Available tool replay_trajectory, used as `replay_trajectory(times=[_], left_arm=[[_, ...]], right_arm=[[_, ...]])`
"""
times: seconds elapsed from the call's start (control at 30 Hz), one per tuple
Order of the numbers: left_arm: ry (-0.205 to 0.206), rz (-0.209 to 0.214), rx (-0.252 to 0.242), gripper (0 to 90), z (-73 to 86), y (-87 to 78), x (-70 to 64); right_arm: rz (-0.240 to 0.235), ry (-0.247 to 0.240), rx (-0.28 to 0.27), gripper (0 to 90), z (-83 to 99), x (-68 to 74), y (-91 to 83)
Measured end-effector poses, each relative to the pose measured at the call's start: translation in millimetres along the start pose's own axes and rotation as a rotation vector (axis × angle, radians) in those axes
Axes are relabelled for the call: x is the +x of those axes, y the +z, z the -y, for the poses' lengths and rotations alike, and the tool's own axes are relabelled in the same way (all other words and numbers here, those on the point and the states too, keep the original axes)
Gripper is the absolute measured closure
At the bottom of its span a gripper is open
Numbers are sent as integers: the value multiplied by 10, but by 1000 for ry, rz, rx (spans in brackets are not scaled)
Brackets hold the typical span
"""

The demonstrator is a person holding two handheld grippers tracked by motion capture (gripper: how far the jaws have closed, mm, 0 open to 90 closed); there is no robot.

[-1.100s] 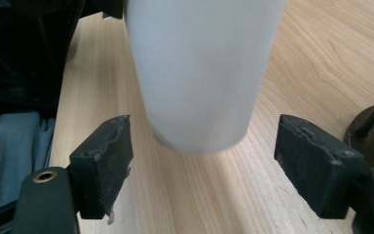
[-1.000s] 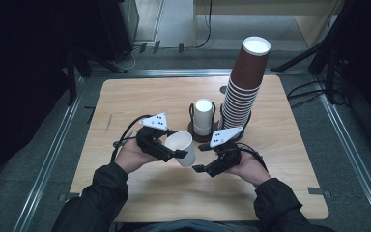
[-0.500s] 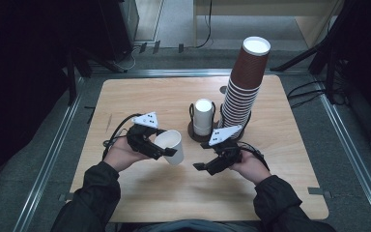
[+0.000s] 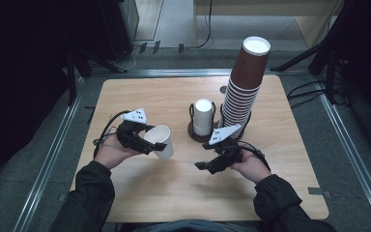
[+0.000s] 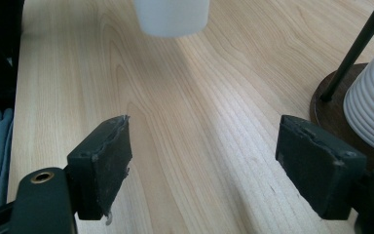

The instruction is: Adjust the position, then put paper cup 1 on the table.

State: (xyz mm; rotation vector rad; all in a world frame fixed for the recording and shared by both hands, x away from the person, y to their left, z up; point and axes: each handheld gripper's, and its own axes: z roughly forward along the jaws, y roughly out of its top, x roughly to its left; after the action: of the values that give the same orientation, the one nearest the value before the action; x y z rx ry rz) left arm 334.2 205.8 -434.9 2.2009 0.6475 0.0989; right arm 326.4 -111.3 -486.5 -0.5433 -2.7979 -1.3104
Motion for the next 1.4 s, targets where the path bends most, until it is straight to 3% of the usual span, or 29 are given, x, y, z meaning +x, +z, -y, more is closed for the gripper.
replay_trajectory(times=[0.23, 0.57, 0.83, 1.4], left_arm=[[-32, -21, -14, 247, 77, -76, 152], [-96, -65, 10, 233, 182, -112, 362], [-120, -95, 6, 236, 245, -153, 534], [-208, -212, 2, 233, 428, -218, 865]], right_arm=[[6, 6, -4, 209, 6, -4, -14], [4, 5, -16, 209, 18, -20, -32], [15, 17, -7, 209, 56, -23, -59], [36, 37, -6, 209, 146, -10, -127]])
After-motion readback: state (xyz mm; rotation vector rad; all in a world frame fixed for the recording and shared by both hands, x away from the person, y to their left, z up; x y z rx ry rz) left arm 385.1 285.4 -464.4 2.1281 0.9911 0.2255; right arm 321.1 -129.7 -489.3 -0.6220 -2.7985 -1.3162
